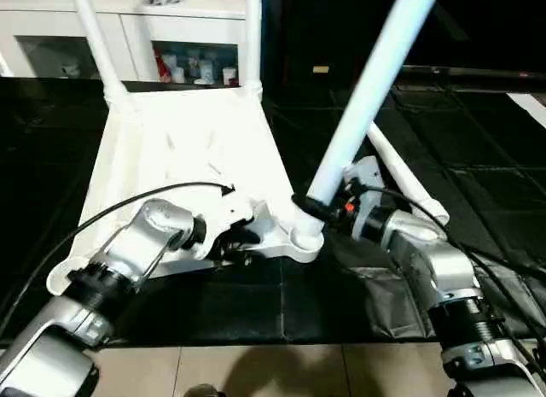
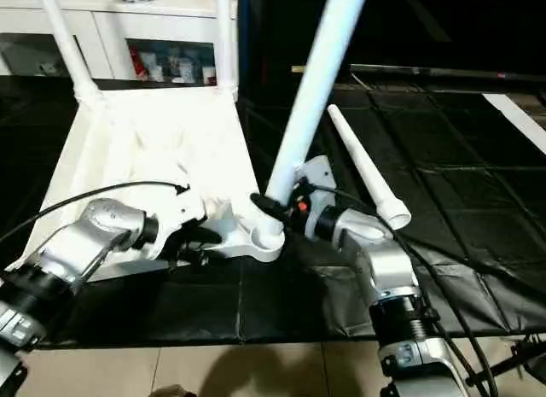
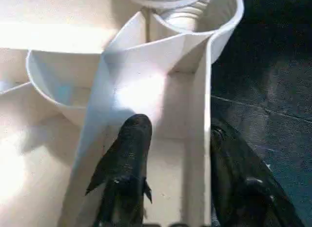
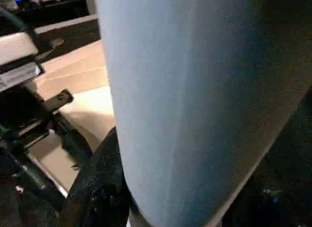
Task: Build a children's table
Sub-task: Insert table leg to table base
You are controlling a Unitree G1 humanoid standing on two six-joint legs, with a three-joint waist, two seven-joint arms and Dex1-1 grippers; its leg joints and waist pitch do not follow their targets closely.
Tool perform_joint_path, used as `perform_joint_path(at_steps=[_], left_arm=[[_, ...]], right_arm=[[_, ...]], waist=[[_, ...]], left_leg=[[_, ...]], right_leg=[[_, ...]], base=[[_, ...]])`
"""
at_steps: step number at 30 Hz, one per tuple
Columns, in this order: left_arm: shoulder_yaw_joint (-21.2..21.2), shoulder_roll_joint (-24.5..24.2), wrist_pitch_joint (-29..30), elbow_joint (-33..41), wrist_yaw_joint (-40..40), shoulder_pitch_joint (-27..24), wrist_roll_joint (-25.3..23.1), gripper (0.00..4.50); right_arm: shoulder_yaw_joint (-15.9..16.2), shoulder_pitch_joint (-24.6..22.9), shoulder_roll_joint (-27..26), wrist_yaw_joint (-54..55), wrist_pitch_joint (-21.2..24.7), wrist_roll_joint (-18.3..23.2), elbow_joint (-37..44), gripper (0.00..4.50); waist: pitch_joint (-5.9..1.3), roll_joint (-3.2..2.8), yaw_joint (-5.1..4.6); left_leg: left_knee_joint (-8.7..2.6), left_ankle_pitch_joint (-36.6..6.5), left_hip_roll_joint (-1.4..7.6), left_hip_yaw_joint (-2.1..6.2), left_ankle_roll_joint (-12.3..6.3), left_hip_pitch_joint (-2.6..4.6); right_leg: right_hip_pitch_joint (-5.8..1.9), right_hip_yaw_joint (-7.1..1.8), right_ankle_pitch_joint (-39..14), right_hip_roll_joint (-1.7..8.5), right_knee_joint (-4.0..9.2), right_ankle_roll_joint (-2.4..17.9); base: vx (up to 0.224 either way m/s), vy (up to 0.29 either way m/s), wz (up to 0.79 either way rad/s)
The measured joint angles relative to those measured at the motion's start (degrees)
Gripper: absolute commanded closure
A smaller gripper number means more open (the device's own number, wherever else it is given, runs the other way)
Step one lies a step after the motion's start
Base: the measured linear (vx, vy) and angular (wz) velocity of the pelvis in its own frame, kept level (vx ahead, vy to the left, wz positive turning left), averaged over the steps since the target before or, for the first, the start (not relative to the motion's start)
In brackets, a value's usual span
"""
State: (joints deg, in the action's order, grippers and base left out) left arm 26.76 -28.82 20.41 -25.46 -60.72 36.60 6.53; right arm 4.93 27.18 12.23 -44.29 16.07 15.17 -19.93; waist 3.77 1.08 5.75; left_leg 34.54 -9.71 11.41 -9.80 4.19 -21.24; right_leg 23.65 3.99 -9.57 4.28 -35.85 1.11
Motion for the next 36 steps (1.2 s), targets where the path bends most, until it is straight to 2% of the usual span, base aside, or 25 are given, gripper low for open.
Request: perform_joint_path(at_steps=[11, 17, 20, 22, 28, 36], left_arm=[[-0.34, 0.45, 0.77, -0.03, -1.00, -0.06, 0.03, 3.74], [-2.94, 2.81, -1.18, -4.98, 0.60, 1.34, 0.05, 4.09], [-3.73, 3.57, -2.23, -6.67, 0.47, 2.02, 0.42, 4.24], [-4.43, 3.95, -2.78, -7.82, -0.10, 2.20, 0.56, 4.50], [-4.78, 4.47, -5.22, -9.92, -1.47, 2.78, -0.05, 4.50], [-3.88, 4.54, -7.07, -10.96, -1.45, 3.64, -2.52, 4.50]], right_arm=[[0.07, -0.31, 0.34, -0.46, -0.40, -0.20, 0.13, 2.59], [0.62, -0.19, 0.22, -0.47, -1.22, -1.20, -0.17, 2.59], [0.88, 1.04, 0.26, -0.44, -1.19, -1.61, -1.44, 2.59], [1.33, 2.48, 0.24, -0.52, -1.27, -2.06, -3.07, 2.59], [1.23, 4.73, -0.17, 0.18, -2.75, -2.68, -7.24, 2.59], [1.26, 5.50, -0.13, -0.28, -1.42, -3.42, -7.79, 2.59]], waist=[[0.01, -0.02, 0.00], [0.01, -0.02, -0.09], [0.01, -0.02, -0.10], [0.01, -0.02, -0.43], [0.01, -0.01, -0.75], [0.00, 0.03, -0.69]], left_leg=[[0.00, 0.00, 0.00, 0.00, 0.00, 0.08], [0.00, 0.00, 0.00, 0.00, 0.00, 0.11], [0.00, 0.00, 0.00, 0.00, 0.00, 0.11], [0.00, 0.00, -0.01, -0.02, 0.00, 0.09], [-0.15, -0.01, -0.01, -0.05, -0.01, 0.08], [-0.12, 0.00, 0.00, -0.05, 0.00, 0.24]], right_leg=[[-0.05, 0.00, -0.02, 0.00, -0.01, -0.04], [-0.06, 0.00, -0.07, 0.00, -0.01, -0.13], [-0.07, -0.01, -0.07, 0.00, 0.01, -0.13], [-0.07, -0.02, -0.05, 0.00, 0.05, -0.09], [-0.01, -0.02, 0.07, -0.01, 0.12, 0.13], [-0.16, -0.03, -0.11, -0.01, 0.11, -0.17]], base=[[0.000, 0.000, 0.00], [0.000, 0.000, 0.00], [0.000, 0.000, 0.00], [0.000, 0.000, 0.00], [0.000, 0.000, 0.00], [0.000, 0.000, 0.00]])
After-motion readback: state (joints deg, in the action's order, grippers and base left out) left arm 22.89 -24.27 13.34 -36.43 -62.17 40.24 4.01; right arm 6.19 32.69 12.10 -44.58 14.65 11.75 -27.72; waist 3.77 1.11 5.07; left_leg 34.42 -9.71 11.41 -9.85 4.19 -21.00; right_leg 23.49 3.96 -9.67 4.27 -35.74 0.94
